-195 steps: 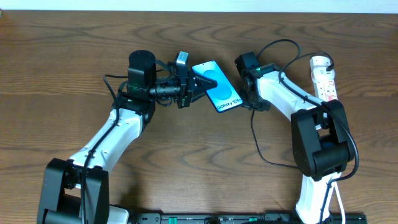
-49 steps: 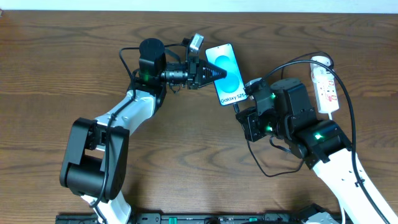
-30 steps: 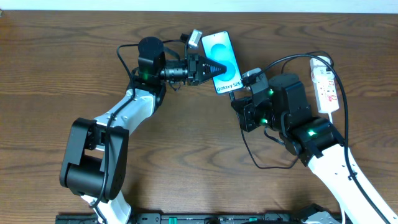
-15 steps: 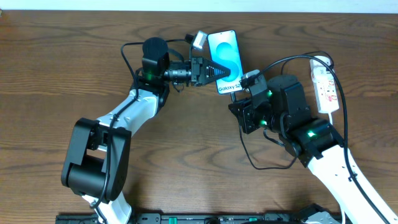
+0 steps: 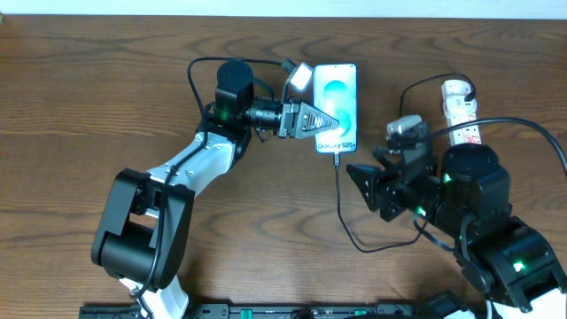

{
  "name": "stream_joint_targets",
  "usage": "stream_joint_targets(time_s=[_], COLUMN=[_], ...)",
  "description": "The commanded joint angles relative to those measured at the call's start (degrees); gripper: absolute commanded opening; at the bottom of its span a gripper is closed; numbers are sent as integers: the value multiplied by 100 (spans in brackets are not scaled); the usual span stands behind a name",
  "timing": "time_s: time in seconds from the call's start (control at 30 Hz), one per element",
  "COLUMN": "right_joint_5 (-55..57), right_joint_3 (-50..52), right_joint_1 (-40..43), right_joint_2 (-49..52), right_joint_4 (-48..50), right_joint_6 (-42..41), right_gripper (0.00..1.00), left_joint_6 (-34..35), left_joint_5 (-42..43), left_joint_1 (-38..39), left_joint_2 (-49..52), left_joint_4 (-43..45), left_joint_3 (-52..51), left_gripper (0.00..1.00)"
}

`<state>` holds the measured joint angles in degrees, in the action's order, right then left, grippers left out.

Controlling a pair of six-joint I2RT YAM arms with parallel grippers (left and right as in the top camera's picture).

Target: Plug charger to phone and switch on socket

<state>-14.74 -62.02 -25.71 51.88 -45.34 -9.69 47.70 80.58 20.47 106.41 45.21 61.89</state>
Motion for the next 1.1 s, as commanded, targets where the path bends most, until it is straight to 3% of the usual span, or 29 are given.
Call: stream_joint_targets(time_s=[0.0, 0.07, 0.17, 0.33, 0.5, 0.57, 0.63, 0.73, 1.07], right_joint_5=[452, 697, 999, 1475, 1814, 1897, 1912, 1910, 1912], right_joint_3=[151, 212, 214, 214, 214, 214, 214, 214, 214], right_joint_1=[-133, -245, -402, -662, -745, -745, -745, -745, -728], right_joint_2=[472, 739, 1110, 1768, 2081, 2076, 2079, 2079, 2076], right_joint_4=[-236, -221, -127, 197, 503, 627, 807, 975, 1469], right_joint_6=[-367, -546, -750, -879, -896, -896, -896, -896, -896], right_gripper=[59, 62, 61, 48, 32, 21, 1, 1, 1], left_joint_6=[922, 1499, 1775, 1989, 1808, 1574, 1491, 1189, 1185], left_joint_5=[-887, -1143, -1178, -1139, -804, -575, -254, -114, -151], left_joint_1=[-20, -20, -20, -20, -20, -20, -20, -15, 87], left_joint_2=[-107, -107, -107, -107, -107, -107, -107, -107, -107], left_joint_4=[76, 76, 74, 76, 76, 76, 81, 81, 79], left_joint_3=[15, 15, 15, 15, 15, 15, 15, 15, 15], left_gripper=[8, 7, 7, 7, 8, 7, 7, 7, 7])
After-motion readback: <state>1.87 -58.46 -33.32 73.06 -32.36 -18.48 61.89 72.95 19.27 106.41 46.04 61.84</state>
